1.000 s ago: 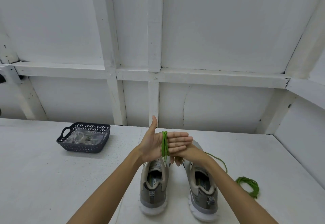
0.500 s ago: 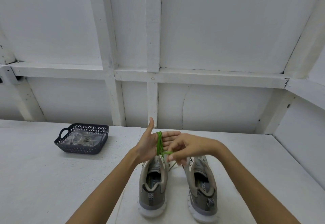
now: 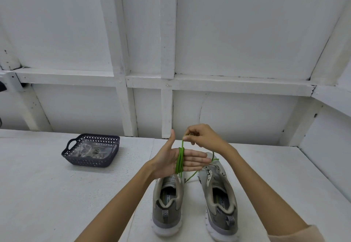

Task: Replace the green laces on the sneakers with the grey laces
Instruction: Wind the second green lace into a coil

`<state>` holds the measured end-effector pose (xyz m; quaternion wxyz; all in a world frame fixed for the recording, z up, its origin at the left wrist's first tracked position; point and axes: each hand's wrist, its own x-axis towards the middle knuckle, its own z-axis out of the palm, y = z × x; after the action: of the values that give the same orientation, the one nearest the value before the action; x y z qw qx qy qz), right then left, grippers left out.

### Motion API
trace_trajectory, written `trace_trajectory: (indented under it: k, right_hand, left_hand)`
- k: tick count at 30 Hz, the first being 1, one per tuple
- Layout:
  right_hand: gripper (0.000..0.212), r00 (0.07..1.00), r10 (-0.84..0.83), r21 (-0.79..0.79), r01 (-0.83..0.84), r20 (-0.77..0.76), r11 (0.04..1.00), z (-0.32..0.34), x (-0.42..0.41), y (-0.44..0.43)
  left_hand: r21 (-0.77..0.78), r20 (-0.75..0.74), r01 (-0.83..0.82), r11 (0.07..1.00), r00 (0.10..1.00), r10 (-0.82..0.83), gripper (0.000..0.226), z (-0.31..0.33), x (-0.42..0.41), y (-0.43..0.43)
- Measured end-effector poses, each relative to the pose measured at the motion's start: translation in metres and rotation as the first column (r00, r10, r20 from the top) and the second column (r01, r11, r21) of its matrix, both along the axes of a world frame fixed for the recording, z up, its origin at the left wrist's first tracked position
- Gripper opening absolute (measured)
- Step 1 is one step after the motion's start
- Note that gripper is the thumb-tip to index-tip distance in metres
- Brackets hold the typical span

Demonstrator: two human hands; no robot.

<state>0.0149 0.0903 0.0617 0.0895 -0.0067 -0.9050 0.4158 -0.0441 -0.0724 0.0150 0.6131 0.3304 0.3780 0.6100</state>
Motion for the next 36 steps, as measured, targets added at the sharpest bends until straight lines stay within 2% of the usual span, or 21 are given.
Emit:
trace_trajectory:
  k: [2,6,9,10,11,13,14,18,24,28,31,36]
  right_hand:
    - [0.015,0.998,0.013,-0.049,-0.011,0.058,0.999,-0.014,0.001,-0.001]
    - [0.034,0.972,0.045,-0.157,-0.009,0.229,0.988,-0.048,0.011,-0.003]
    - [0.028,0.918,0.018,-0.022,-0.01,0.395,1.0,-0.056,0.021,-0.015]
    - [0.032,0.92,0.029,-0.023,-0.022,0.391,0.999,-0.057,0.023,-0.018]
    - [0.03,0.926,0.08,-0.097,-0.048,0.369,0.994,-0.06,0.026,-0.02]
    - [0.013,0.913,0.204,-0.257,-0.115,0.353,0.96,-0.06,0.034,-0.021]
    - [0.015,0.897,0.241,-0.256,-0.151,0.372,0.955,-0.06,0.037,-0.019]
    - [0.03,0.811,0.341,-0.167,-0.297,0.475,0.94,-0.044,0.04,-0.022]
    - [0.025,0.752,0.34,0.014,-0.42,0.564,0.907,0.005,0.036,-0.022]
    - [0.012,0.816,0.25,0.165,-0.384,0.522,0.908,0.025,0.027,-0.026]
    - [0.013,0.887,0.126,0.331,-0.293,0.445,0.897,0.033,0.021,-0.027]
    - [0.003,0.953,0.006,0.591,-0.192,0.302,0.784,0.041,0.018,-0.034]
  left_hand:
    - [0.019,0.044,-0.003,1.0,0.999,0.002,0.118,0.003,0.001,0.0]
    - [0.056,0.08,-0.057,0.997,0.995,0.052,0.117,0.006,-0.001,0.001]
    - [0.085,0.12,-0.089,0.992,0.99,0.079,0.114,0.005,-0.004,0.0]
    - [0.091,0.136,-0.104,0.99,0.987,0.091,0.113,0.004,-0.005,0.0]
    - [0.098,0.148,-0.118,0.988,0.984,0.103,0.112,0.003,-0.007,-0.001]
    - [0.114,0.133,-0.142,0.983,0.983,0.126,0.112,0.001,-0.009,-0.001]
    - [0.116,0.11,-0.155,0.981,0.984,0.143,0.112,0.0,-0.009,-0.001]
    - [0.083,0.069,-0.192,0.978,0.98,0.186,0.109,-0.005,-0.011,0.002]
    - [-0.005,0.033,-0.211,0.978,0.977,0.211,0.108,-0.002,-0.008,0.004]
    - [-0.037,-0.047,-0.229,0.973,0.973,0.227,0.106,0.004,-0.005,0.004]
    - [-0.031,-0.143,-0.239,0.971,0.962,0.232,0.106,0.009,-0.007,0.004]
    - [-0.064,-0.137,-0.3,0.952,0.947,0.289,0.107,0.006,-0.013,0.005]
